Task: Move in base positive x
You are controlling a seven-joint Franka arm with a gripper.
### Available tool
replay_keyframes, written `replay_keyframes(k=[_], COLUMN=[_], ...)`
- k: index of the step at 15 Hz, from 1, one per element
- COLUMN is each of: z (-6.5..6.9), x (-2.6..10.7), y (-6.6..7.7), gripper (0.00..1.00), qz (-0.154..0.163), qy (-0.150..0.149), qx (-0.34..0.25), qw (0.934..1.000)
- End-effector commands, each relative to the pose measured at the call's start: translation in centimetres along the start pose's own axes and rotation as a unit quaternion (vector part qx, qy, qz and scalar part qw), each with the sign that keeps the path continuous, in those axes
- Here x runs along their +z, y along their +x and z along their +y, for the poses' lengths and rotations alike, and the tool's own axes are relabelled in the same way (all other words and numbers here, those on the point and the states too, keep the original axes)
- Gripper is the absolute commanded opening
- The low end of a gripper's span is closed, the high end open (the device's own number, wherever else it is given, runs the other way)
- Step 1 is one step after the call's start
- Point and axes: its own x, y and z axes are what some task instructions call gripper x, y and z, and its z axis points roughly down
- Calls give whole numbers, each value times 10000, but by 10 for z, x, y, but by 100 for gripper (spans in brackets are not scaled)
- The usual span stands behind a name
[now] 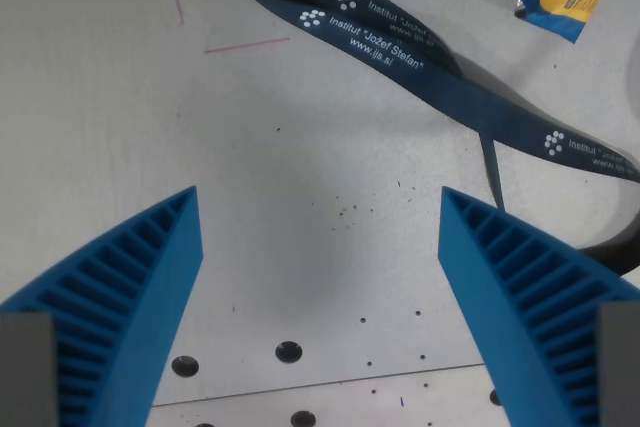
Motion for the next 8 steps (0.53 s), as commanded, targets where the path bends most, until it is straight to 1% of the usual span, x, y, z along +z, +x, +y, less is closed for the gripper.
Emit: replay_keyframes(k=[1, 8], z=[-1, -10], x=[-2, -2], y=[5, 40], gripper=[100, 100], qz=[17, 17], qy=[3, 3], qx=[0, 0], qw=[10000, 10000])
